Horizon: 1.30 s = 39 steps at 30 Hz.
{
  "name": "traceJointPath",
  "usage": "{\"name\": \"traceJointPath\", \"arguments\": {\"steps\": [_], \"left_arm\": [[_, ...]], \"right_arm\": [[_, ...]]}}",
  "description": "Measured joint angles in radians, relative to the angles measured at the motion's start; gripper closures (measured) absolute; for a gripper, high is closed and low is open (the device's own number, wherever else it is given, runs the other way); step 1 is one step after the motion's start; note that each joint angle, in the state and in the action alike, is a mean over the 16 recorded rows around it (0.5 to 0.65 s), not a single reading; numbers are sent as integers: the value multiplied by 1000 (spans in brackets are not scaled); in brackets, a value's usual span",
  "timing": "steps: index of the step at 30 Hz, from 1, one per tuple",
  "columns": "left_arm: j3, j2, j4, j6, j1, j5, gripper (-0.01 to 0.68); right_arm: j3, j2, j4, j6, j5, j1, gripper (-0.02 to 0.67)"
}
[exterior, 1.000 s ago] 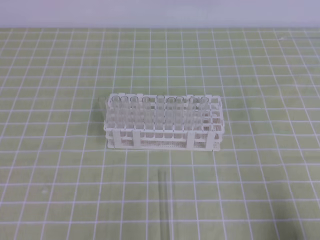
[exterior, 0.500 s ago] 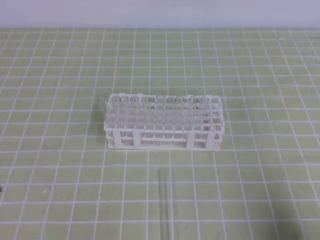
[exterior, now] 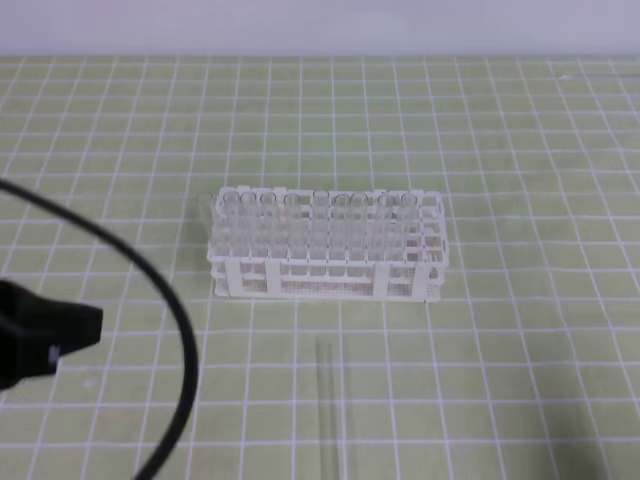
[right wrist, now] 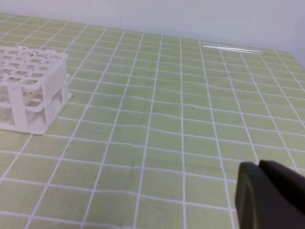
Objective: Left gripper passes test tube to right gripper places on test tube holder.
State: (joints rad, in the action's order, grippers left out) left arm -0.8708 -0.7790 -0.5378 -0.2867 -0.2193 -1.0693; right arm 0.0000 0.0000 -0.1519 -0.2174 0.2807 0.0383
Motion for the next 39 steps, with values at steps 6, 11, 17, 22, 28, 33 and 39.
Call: {"name": "traceJointPath", "arguments": {"steps": [6,11,17,22,28,33,39], "left_arm": [[-86,-140,124,96,-106,-52,673],[-141,-269,283,262,-286,-68,673],[-187,-470,415,458,-542,-34,674],[-207,-628,490,553,-726,11,674],[-216,-751,561,630,-847,35,674],[-229,-787,637,725,-889,23,674],[-260,-807,638,854,-894,22,674]], "right_arm": [[0,0,0,0,0,0,666],[0,0,0,0,0,0,666],[0,0,0,0,0,0,666],[0,0,0,0,0,0,666],[0,0,0,0,0,0,666],[0,0,0,0,0,0,666],[0,0,0,0,0,0,666]]}}
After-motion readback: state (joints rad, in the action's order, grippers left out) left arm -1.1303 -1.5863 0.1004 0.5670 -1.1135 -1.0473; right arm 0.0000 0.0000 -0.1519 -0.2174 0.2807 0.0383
